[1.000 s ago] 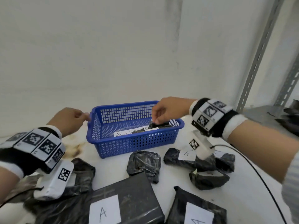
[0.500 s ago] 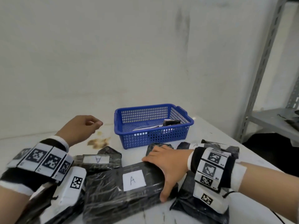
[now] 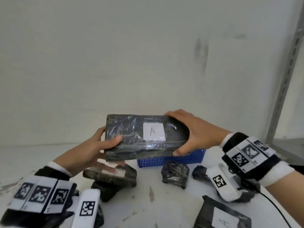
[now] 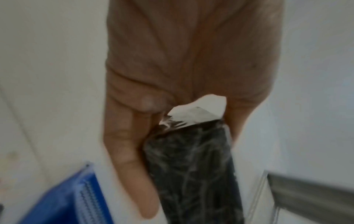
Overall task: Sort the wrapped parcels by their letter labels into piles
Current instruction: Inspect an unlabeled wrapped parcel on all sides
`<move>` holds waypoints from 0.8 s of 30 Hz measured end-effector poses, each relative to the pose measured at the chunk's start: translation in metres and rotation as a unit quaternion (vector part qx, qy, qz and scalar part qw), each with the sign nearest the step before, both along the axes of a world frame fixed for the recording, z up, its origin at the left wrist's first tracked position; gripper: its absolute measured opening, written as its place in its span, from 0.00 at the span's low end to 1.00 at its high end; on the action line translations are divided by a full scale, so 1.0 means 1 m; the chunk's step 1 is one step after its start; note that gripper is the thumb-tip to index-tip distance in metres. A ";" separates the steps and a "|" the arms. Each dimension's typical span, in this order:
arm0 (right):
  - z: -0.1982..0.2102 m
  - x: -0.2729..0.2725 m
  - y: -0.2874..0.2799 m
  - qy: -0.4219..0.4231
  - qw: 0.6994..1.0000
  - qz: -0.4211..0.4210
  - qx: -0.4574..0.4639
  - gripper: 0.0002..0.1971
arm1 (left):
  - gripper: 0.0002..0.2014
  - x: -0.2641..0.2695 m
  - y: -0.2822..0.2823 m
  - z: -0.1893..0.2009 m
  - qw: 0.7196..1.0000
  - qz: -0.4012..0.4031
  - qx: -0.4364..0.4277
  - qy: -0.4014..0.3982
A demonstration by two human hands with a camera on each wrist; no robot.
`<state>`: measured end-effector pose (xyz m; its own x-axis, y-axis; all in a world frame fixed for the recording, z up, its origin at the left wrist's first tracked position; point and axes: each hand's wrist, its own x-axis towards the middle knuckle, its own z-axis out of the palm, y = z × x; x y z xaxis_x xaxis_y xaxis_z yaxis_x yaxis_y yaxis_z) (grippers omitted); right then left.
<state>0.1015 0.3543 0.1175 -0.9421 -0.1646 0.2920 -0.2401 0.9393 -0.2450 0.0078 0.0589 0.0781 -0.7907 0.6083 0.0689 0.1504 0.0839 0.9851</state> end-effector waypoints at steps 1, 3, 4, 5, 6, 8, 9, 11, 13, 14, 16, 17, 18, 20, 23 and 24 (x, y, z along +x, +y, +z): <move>0.005 -0.002 0.002 0.017 1.000 -0.001 -0.016 0.57 | 0.61 -0.002 0.001 0.005 0.999 -0.013 0.045 -0.007; 0.015 -0.007 -0.001 0.041 0.998 -0.005 -0.051 0.61 | 0.61 -0.007 0.002 0.015 0.992 -0.003 0.128 0.004; 0.017 -0.009 -0.004 0.046 0.996 -0.009 -0.069 0.63 | 0.60 -0.009 0.003 0.019 0.987 0.008 0.158 0.013; 0.017 -0.014 -0.007 0.044 0.994 -0.016 -0.095 0.66 | 0.59 -0.011 0.005 0.022 0.984 0.018 0.176 0.027; 0.017 -0.016 -0.012 0.040 0.990 -0.022 -0.130 0.68 | 0.56 -0.012 0.006 0.023 0.982 0.026 0.183 0.043; 0.015 -0.025 -0.017 0.037 0.976 -0.029 -0.214 0.67 | 0.46 -0.015 0.007 0.022 0.978 0.042 0.193 0.068; 0.014 -0.028 -0.018 0.034 0.965 -0.029 -0.259 0.63 | 0.42 -0.017 0.008 0.020 0.976 0.049 0.201 0.073; 0.010 -0.032 -0.016 0.013 0.933 -0.016 -0.360 0.57 | 0.38 -0.020 0.008 0.015 0.973 0.055 0.213 0.075; 0.007 -0.033 -0.012 -0.007 0.897 0.012 -0.441 0.52 | 0.37 -0.024 0.007 0.012 0.970 0.055 0.224 0.074; 0.005 -0.033 -0.009 -0.011 0.887 0.026 -0.460 0.52 | 0.38 -0.025 0.006 0.012 0.969 0.055 0.230 0.072; 0.001 -0.034 -0.003 -0.016 0.874 0.040 -0.484 0.55 | 0.45 -0.029 0.005 0.012 0.967 0.051 0.240 0.069; -0.002 -0.035 -0.001 -0.017 0.871 0.045 -0.489 0.57 | 0.49 -0.032 0.005 0.012 0.964 0.049 0.251 0.067; -0.004 -0.035 0.000 -0.014 0.870 0.056 -0.489 0.58 | 0.50 -0.034 0.006 0.012 0.961 0.050 0.266 0.063; -0.009 -0.037 -0.002 0.014 0.858 0.088 -0.505 0.56 | 0.44 -0.038 0.008 0.012 0.952 0.054 0.295 0.058; -0.014 -0.042 -0.010 0.096 0.843 0.113 -0.518 0.45 | 0.45 -0.043 0.002 0.014 0.950 0.053 0.294 0.092; -0.015 -0.044 -0.013 0.110 0.843 0.116 -0.513 0.43 | 0.50 -0.043 -0.002 0.016 0.953 0.048 0.279 0.111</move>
